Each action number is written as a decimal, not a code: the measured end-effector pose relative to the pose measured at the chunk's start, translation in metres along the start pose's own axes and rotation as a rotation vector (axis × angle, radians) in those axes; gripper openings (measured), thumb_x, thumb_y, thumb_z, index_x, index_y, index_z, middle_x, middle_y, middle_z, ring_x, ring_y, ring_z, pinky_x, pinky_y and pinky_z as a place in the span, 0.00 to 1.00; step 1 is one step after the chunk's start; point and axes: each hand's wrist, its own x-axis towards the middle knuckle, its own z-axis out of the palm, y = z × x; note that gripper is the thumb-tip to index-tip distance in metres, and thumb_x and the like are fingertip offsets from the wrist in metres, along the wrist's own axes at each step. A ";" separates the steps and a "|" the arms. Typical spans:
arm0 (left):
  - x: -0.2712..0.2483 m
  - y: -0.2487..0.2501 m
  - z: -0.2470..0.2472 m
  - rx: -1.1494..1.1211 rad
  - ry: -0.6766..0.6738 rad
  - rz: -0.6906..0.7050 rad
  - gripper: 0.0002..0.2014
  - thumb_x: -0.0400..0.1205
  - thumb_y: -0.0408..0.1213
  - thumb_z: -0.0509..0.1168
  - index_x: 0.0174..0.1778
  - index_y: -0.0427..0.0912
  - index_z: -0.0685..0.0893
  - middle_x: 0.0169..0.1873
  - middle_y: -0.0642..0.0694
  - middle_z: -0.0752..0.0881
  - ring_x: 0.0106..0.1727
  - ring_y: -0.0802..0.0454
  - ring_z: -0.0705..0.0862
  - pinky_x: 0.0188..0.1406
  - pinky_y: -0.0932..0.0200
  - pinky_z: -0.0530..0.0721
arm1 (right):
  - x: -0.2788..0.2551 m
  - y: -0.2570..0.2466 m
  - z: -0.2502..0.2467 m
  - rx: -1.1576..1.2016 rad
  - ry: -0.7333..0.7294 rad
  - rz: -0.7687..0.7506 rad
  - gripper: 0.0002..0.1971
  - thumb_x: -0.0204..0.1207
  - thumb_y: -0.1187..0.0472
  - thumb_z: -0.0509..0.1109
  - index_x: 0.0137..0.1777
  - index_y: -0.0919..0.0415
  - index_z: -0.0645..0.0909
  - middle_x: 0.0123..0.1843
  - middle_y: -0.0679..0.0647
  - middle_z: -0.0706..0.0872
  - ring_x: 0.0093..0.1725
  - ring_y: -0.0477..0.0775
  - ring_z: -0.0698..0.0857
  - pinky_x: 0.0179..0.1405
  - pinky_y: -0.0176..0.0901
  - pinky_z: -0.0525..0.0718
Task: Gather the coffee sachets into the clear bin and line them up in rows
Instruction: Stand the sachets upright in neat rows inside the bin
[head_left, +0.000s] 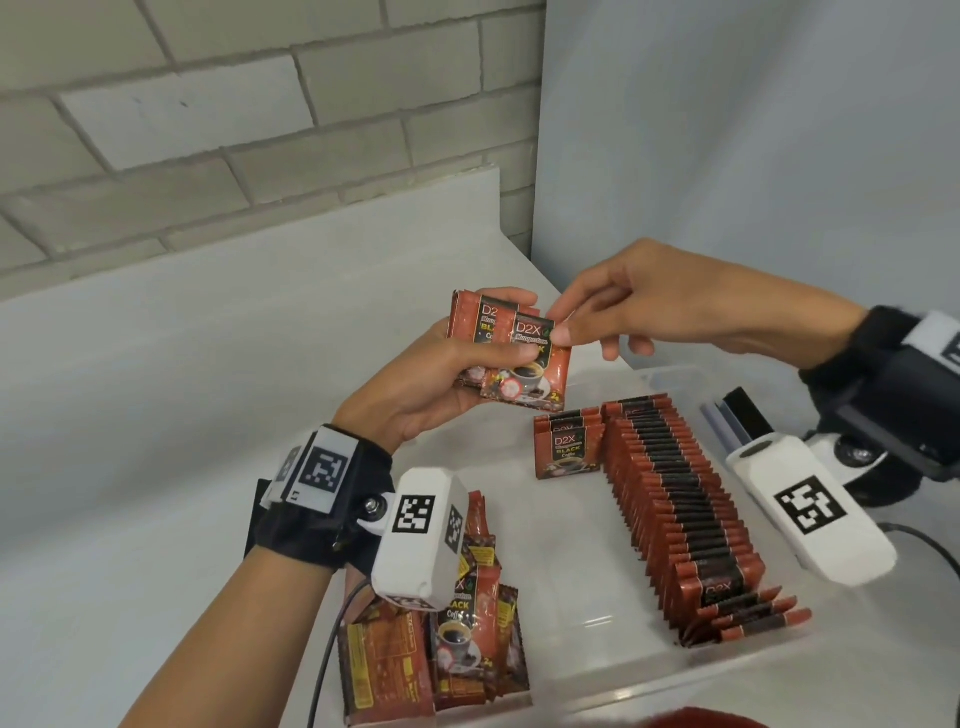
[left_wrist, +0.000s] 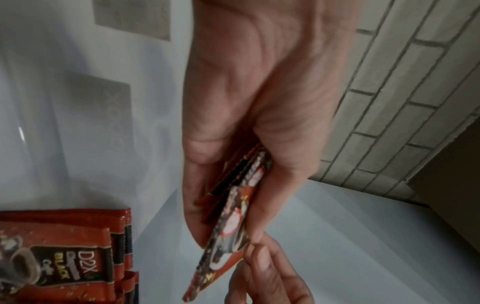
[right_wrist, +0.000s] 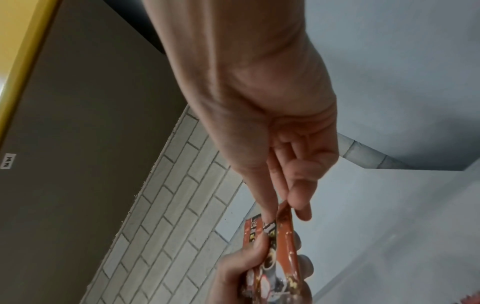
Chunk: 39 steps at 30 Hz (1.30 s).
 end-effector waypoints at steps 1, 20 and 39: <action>0.000 0.000 0.000 0.000 -0.001 0.000 0.24 0.69 0.26 0.70 0.61 0.46 0.81 0.50 0.45 0.89 0.51 0.47 0.89 0.53 0.50 0.87 | 0.001 0.000 0.001 0.007 0.000 -0.005 0.11 0.73 0.54 0.76 0.53 0.56 0.88 0.39 0.49 0.92 0.27 0.38 0.80 0.21 0.28 0.75; 0.002 0.003 -0.001 -0.192 0.153 -0.021 0.10 0.83 0.38 0.62 0.60 0.43 0.79 0.41 0.36 0.83 0.38 0.44 0.84 0.43 0.52 0.87 | -0.012 0.016 0.045 -0.733 -0.085 -0.083 0.08 0.71 0.57 0.77 0.38 0.52 0.79 0.36 0.42 0.79 0.38 0.48 0.79 0.37 0.42 0.78; 0.005 0.000 -0.004 -0.207 0.153 -0.027 0.13 0.82 0.27 0.59 0.57 0.43 0.83 0.47 0.38 0.80 0.42 0.45 0.84 0.46 0.48 0.89 | -0.010 0.014 0.050 -1.000 -0.108 -0.124 0.12 0.70 0.51 0.78 0.38 0.49 0.76 0.33 0.41 0.66 0.33 0.45 0.67 0.25 0.37 0.60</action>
